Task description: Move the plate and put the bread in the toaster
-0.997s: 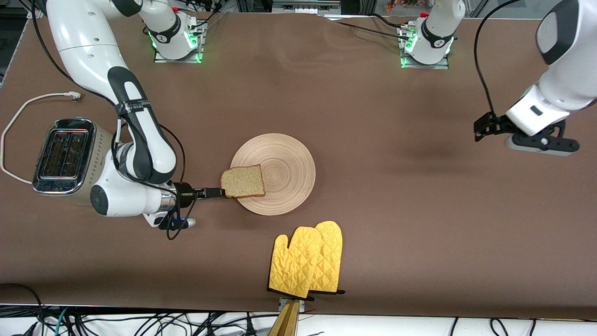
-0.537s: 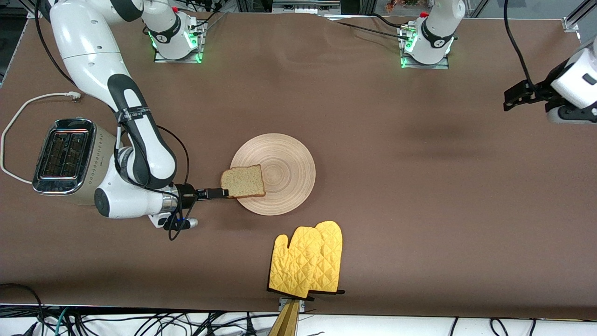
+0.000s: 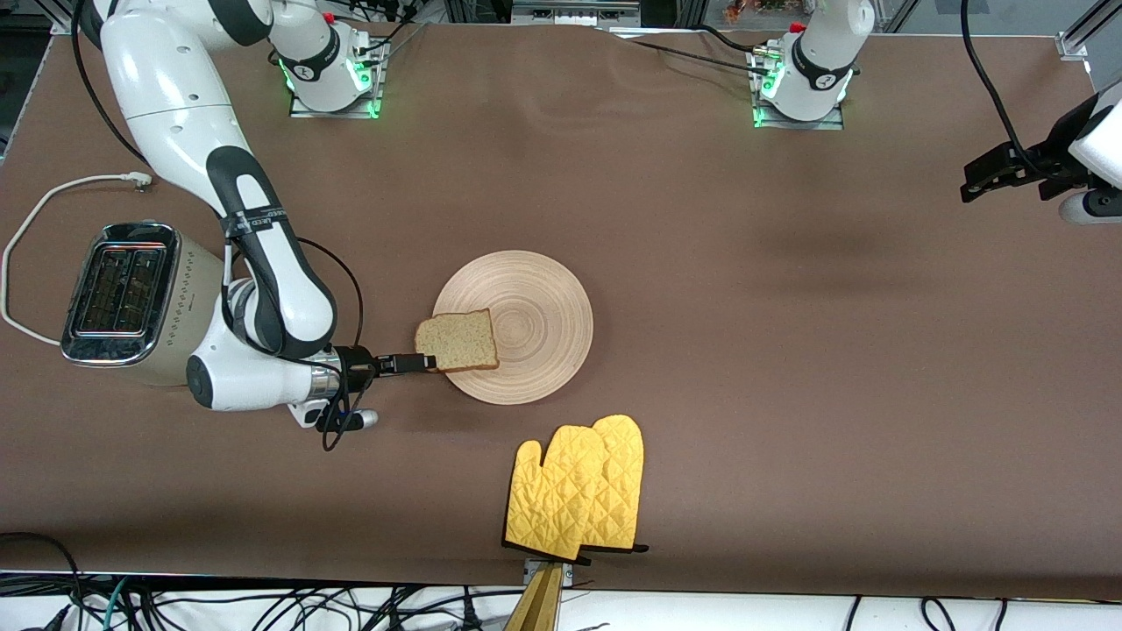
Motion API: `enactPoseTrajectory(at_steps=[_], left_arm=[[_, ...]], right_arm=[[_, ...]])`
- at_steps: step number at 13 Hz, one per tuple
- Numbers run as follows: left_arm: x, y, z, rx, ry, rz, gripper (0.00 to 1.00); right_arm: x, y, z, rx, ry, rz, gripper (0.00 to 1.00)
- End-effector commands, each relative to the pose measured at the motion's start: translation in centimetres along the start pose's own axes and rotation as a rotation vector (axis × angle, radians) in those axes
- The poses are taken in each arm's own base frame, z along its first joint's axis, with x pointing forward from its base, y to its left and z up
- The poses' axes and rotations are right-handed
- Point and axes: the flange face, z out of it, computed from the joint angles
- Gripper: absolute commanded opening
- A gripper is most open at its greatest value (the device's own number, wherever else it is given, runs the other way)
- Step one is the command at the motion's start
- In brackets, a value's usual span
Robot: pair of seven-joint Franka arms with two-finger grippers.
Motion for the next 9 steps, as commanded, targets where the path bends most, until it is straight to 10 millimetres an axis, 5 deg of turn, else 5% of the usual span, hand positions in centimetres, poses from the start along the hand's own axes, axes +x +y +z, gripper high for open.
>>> enactPoseTrajectory(at_steps=[1,6,9], left_arm=[[0.01,0.26,-0.73,-0.034,-0.006,-0.012,1.00],[0.35,0.46,-1.13,-0.089,0.005,-0.016,1.00],[0.42,0.10,-1.11,-0.073,0.006,-0.020,1.00]], right_arm=[[0.08,-0.03,0.49,0.024,0.005,-0.009,0.98],[0.08,0.08,0.83,0.023,0.000,-0.009,0.71],[0.05,-0.17,1.01,0.022,-0.001,-0.012,0.25]])
